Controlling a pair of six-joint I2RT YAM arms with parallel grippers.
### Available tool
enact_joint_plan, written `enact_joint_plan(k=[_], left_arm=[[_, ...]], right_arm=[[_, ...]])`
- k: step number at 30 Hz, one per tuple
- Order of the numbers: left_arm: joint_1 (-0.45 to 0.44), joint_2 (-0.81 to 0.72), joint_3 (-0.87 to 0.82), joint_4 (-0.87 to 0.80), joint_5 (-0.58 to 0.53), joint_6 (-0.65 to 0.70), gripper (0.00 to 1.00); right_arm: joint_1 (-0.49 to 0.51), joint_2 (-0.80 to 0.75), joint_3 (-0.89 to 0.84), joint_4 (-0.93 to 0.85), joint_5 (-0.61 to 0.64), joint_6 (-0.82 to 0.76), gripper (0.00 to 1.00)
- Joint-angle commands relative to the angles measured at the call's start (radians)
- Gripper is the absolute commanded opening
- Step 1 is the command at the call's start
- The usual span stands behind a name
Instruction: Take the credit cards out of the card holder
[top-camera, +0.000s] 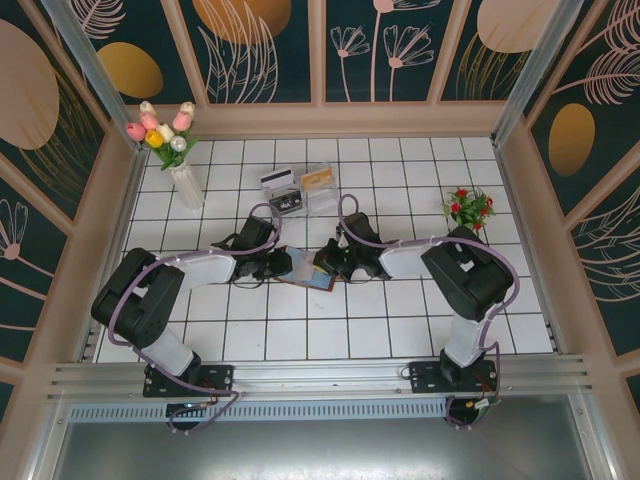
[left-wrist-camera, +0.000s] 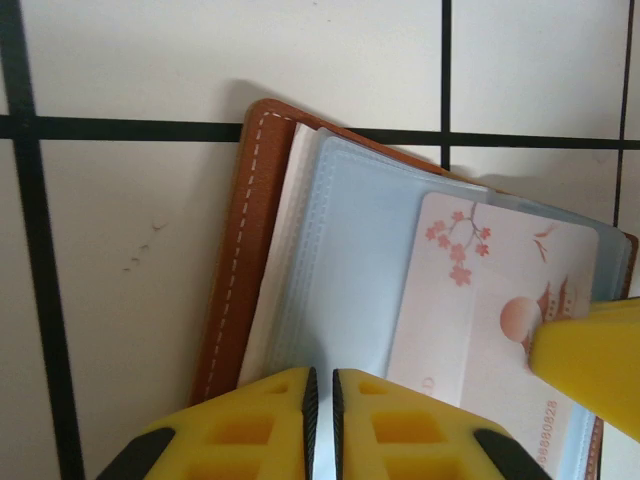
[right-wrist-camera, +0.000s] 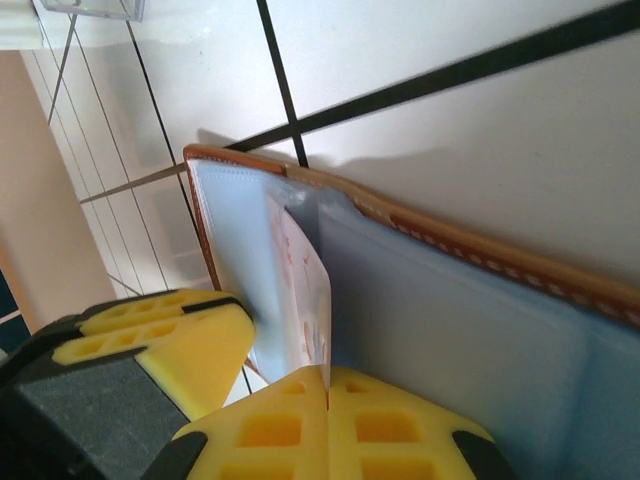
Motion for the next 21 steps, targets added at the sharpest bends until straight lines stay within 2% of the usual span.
enact_joint_plan(k=[1, 3, 6, 10, 17, 19, 21], left_arm=[[0.0, -0.012, 0.03, -0.056, 0.01, 0.017, 0.2], [0.0, -0.024, 0.046, -0.045, 0.034, 0.013, 0.24], [0.0, -0.053, 0.079, -0.032, 0.082, 0.004, 0.36], [0.002, -0.122, 0.124, -0.025, 0.098, -0.004, 0.45], [0.016, -0.244, 0.124, 0.062, 0.098, -0.119, 0.76], [0.018, -0.278, 0.093, 0.154, 0.151, -0.191, 0.84], [0.018, -0.308, 0.05, 0.275, 0.217, -0.279, 0.88]], right_arm=[[-0.027, -0.087, -0.048, -0.067, 0.024, -0.023, 0.0], [-0.039, -0.141, -0.061, -0.098, 0.028, -0.044, 0.0], [-0.056, -0.222, -0.072, -0.131, 0.032, -0.082, 0.0], [-0.082, -0.335, -0.086, -0.096, 0.041, -0.103, 0.0], [-0.135, -0.431, -0.14, 0.161, 0.014, -0.057, 0.0], [-0.136, -0.438, -0.16, 0.264, -0.002, -0.011, 0.0], [-0.136, -0.441, -0.179, 0.365, -0.014, 0.039, 0.0]])
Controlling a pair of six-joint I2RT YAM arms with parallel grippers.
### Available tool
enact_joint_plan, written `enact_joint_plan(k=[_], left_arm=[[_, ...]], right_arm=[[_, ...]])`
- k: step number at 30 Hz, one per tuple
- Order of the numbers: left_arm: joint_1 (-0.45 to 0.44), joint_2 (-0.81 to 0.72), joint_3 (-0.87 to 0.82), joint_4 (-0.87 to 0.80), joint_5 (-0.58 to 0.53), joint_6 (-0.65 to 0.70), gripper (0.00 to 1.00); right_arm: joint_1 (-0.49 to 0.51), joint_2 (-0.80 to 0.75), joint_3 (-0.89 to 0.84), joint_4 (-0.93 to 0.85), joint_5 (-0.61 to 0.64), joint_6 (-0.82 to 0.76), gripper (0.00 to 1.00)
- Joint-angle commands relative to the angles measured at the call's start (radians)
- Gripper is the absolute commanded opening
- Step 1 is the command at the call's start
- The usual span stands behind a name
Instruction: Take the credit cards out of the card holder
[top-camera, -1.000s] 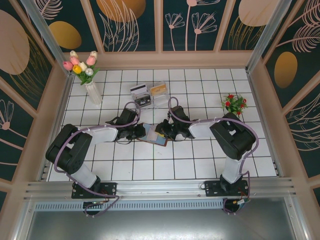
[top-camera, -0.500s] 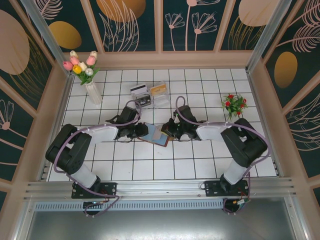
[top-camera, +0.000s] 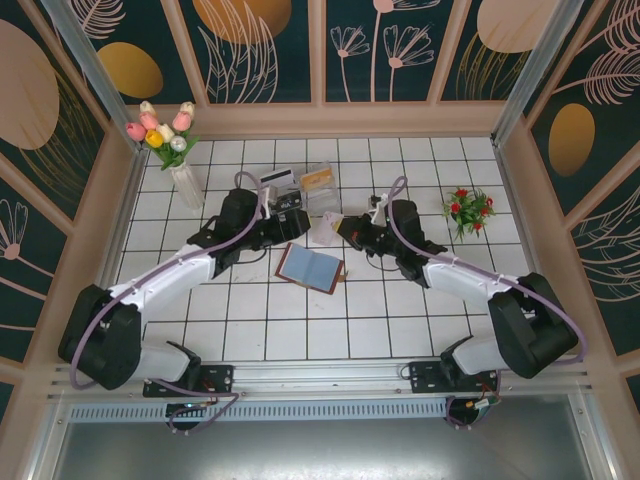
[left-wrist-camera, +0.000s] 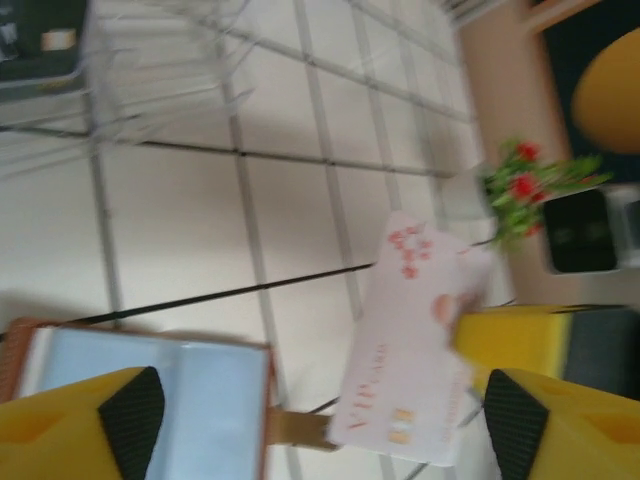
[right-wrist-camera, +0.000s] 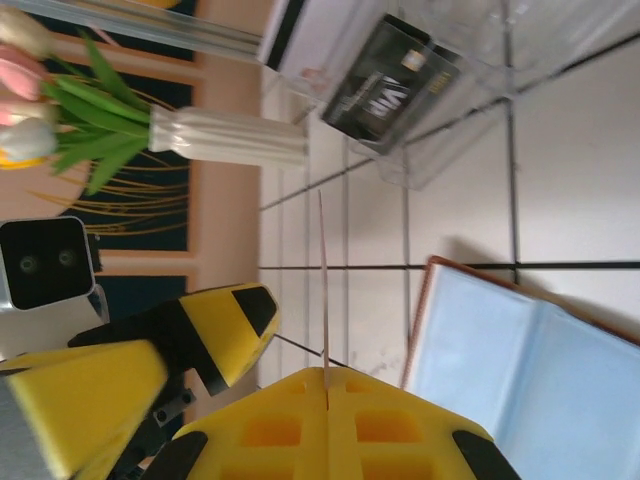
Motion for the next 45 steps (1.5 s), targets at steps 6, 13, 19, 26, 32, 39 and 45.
enact_joint_plan(k=[6, 13, 19, 26, 32, 39, 45], left_arm=[[0.006, -0.071, -0.088, 0.344, 0.172, -0.295, 0.87], [0.005, -0.048, -0.148, 0.619, 0.208, -0.509, 0.67], [0.005, -0.014, -0.155, 0.697, 0.246, -0.533, 0.48], [0.005, 0.008, -0.144, 0.714, 0.267, -0.517, 0.34], [0.005, 0.022, -0.14, 0.706, 0.27, -0.491, 0.18], [0.01, 0.003, -0.034, 0.412, 0.229, -0.248, 0.0], [0.057, -0.001, 0.138, 0.038, 0.155, 0.109, 0.0]], right_arm=[[-0.003, -0.011, -0.065, 0.444, -0.04, 0.181, 0.0], [-0.036, 0.01, -0.066, 0.556, -0.071, 0.251, 0.0], [-0.036, 0.017, -0.064, 0.587, -0.093, 0.27, 0.0], [-0.036, 0.016, -0.064, 0.595, -0.11, 0.278, 0.0], [-0.036, 0.01, -0.067, 0.597, -0.118, 0.275, 0.0], [-0.042, -0.03, -0.063, 0.499, -0.107, 0.22, 0.12], [-0.058, -0.155, -0.036, 0.136, 0.014, 0.044, 0.75]])
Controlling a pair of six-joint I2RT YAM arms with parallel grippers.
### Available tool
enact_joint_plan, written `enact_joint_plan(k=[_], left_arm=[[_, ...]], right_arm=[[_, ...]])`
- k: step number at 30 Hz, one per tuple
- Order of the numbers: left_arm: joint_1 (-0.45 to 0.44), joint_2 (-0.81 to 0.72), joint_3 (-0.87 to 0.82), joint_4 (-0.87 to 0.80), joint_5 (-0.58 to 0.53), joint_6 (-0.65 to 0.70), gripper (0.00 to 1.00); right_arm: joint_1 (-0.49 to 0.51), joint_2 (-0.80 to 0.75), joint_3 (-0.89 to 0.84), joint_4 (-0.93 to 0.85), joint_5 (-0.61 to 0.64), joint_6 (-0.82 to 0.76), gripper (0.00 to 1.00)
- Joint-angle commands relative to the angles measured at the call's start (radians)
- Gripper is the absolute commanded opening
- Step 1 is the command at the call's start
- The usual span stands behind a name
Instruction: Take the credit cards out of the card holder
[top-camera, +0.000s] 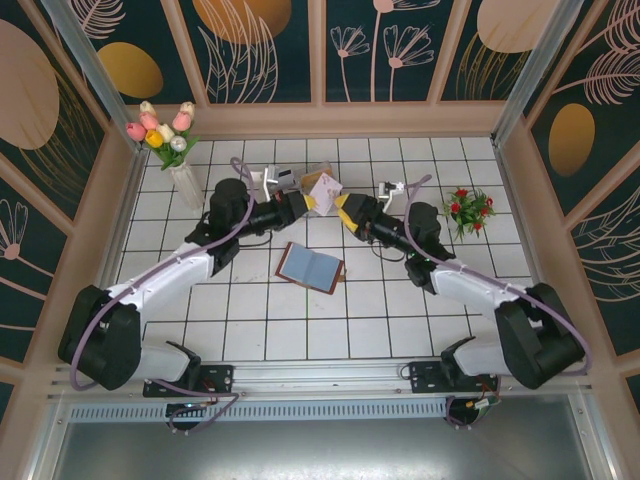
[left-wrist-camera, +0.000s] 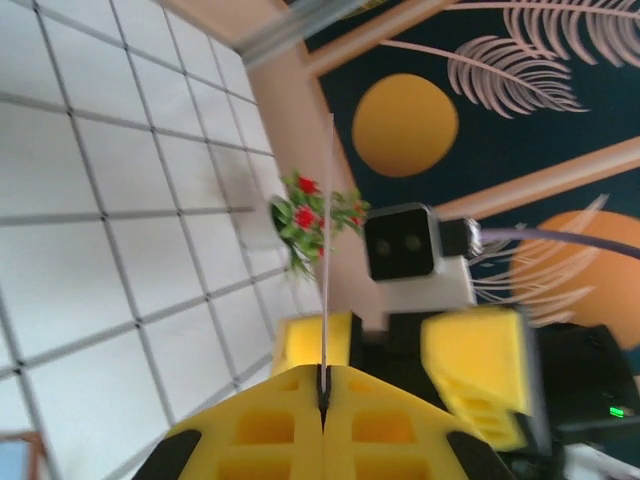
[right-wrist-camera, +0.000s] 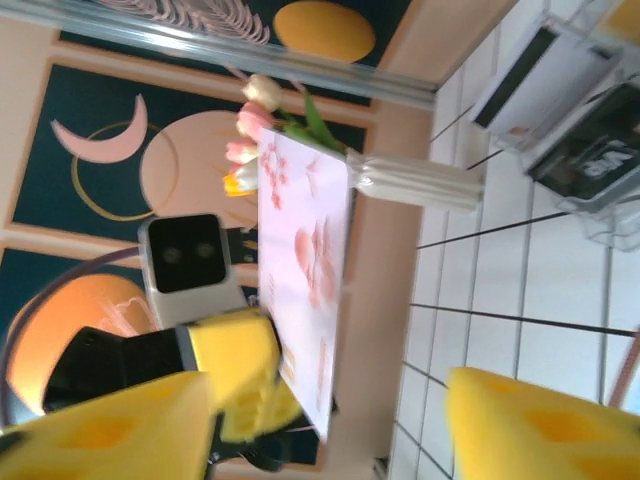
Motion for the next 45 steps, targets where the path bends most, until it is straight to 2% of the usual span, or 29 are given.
enact_joint_plan(k=[1, 3, 7, 12, 16, 22, 34, 39, 45], left_arm=[[0.043, -0.011, 0.09, -0.269, -0.045, 0.306, 0.0], [0.071, 0.005, 0.159, -0.352, -0.05, 0.429, 0.0], [0.114, 0.053, 0.29, -0.556, -0.139, 0.699, 0.0], [0.13, 0.135, 0.434, -0.678, -0.226, 0.969, 0.0], [0.138, 0.194, 0.521, -0.709, -0.309, 1.146, 0.0], [0.155, 0.266, 0.575, -0.792, -0.233, 1.424, 0.0], [0.261, 0.383, 0.587, -0.786, -0.151, 1.679, 0.0], [0.296, 0.411, 0.615, -0.743, -0.08, 1.686, 0.0], [0.3, 0.523, 0.74, -0.833, -0.045, 1.708, 0.0]], right_arm=[[-0.017, -0.091, 0.028, -0.238, 0.095, -0.154, 0.8], [-0.026, -0.118, 0.044, -0.347, 0.147, -0.201, 0.86], [-0.06, -0.13, 0.078, -0.524, 0.222, -0.278, 0.91], [-0.105, -0.087, 0.107, -0.598, 0.224, -0.331, 0.99], [-0.123, -0.037, 0.134, -0.629, 0.196, -0.349, 0.99], [-0.126, 0.002, 0.138, -0.624, 0.165, -0.348, 0.99], [-0.124, 0.008, 0.119, -0.615, 0.169, -0.284, 0.99], [-0.107, 0.008, 0.109, -0.592, 0.186, -0.257, 0.99], [-0.094, 0.029, 0.125, -0.584, 0.176, -0.25, 0.99]])
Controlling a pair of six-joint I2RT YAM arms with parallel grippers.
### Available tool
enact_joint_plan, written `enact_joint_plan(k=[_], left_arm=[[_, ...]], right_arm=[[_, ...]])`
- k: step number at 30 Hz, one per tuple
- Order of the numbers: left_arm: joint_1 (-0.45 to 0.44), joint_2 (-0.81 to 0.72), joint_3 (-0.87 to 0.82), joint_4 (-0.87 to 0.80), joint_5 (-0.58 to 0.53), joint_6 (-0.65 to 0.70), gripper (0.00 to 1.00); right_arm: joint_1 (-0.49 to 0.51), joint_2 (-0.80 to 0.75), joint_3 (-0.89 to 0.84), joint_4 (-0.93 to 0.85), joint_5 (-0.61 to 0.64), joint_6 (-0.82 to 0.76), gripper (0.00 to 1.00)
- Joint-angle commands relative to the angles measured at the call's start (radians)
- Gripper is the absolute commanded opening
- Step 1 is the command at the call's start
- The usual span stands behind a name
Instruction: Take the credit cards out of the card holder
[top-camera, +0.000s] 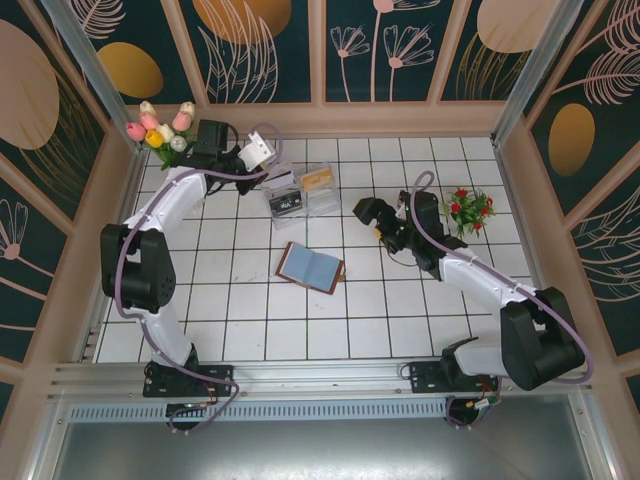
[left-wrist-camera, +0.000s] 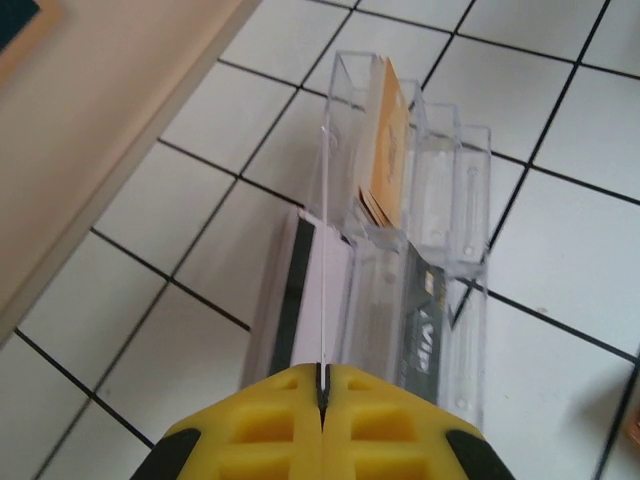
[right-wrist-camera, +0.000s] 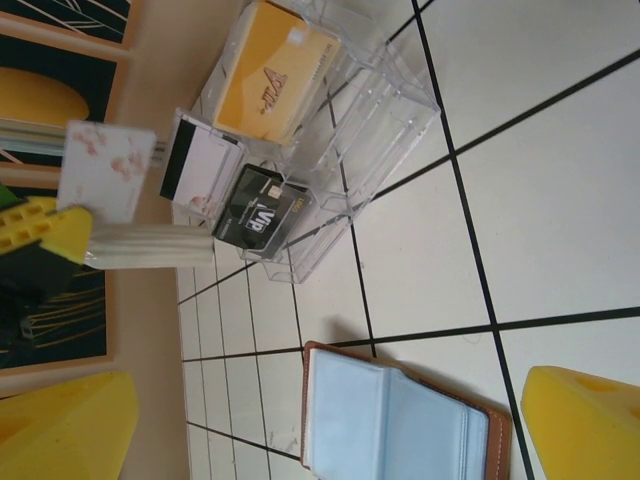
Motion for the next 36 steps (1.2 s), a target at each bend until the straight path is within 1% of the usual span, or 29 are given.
enact_joint_plan(k=[1, 4, 6, 15, 30, 34, 36], left_arm=[[0.004, 0.075, 0.102, -0.082, 0.058, 0.05, 0.0], [0.005, 0.139, 0.191, -0.175, 0.073, 0.06, 0.0], [0.006, 0.156, 0.208, -0.195, 0.081, 0.066, 0.0], [0.007, 0.151, 0.159, -0.157, 0.085, 0.056, 0.0], [0.023, 0.155, 0.132, -0.13, 0.015, 0.076, 0.0], [0.024, 0.156, 0.143, -0.135, 0.019, 0.083, 0.0], [0.025, 0.152, 0.154, -0.142, 0.039, 0.085, 0.0]], right_arm=[[0.009, 0.009, 0.018, 0.028, -0.001, 0.016, 0.99], [0.008, 0.003, 0.019, 0.018, 0.003, 0.015, 0.99], [0.009, 0.0, 0.02, 0.013, 0.005, 0.013, 0.99], [0.008, -0.006, 0.017, 0.006, 0.008, 0.013, 0.99], [0.01, -0.006, 0.023, 0.006, 0.002, 0.014, 0.99], [0.01, -0.003, 0.026, 0.005, -0.003, 0.014, 0.99], [0.01, -0.001, 0.026, 0.006, -0.003, 0.015, 0.99]])
